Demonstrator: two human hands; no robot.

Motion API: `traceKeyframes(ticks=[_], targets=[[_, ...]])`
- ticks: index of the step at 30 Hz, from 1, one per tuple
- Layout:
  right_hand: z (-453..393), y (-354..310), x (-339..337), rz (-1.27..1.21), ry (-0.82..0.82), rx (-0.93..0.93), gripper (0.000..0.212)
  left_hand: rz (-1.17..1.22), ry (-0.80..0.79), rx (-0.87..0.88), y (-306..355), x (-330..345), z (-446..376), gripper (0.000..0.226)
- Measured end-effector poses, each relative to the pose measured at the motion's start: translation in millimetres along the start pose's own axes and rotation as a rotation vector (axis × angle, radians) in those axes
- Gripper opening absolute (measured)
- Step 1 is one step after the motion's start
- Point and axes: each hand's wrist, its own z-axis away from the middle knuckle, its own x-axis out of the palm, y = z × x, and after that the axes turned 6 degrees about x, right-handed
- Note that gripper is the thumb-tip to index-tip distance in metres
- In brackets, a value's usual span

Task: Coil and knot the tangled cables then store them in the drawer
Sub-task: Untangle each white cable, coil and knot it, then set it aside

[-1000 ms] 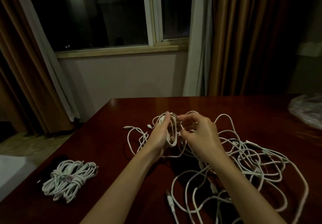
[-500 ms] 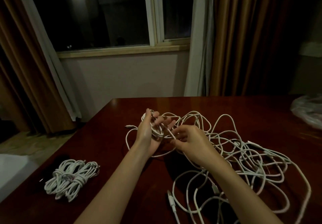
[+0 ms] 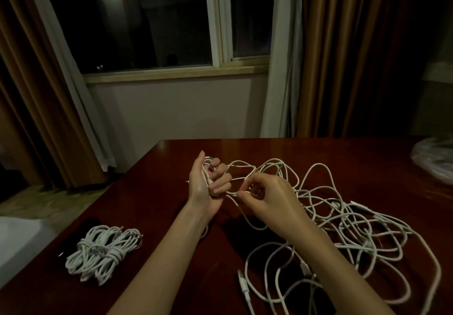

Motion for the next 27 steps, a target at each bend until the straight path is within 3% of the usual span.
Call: traceKeyframes(ticks=[4,11,20,24,27], targets=[[1.1,-0.6,-4.0,0.074,-0.042,-0.102,0.006,-0.078,-0.022,0.0,0.6,1.0,1.1,0.046],[1.2,-5.4,4.3,0.119,-0.07,-0.313,0.015,-0.539,-0.076,-0.024,-13.3,11.3,10.2,0.043],[3.1,-6.6,-6.1,0.113,-0.103,-0.125,0.023,-0.894,-0.318,-0.234,-12.5,21.7,25.9,0.064],[0.7,-6.2,-18.5,-0.069,-0.207,-0.038,0.012,-0.807,-0.364,-0.369,-7.8,19.4,26.0,0.062],[-1.5,-4.6,-23.8,-0.173,-0.185,-0.018,0.006,-0.765,-0.422,-0.395,-5.7,16.0,25.1,0.061]])
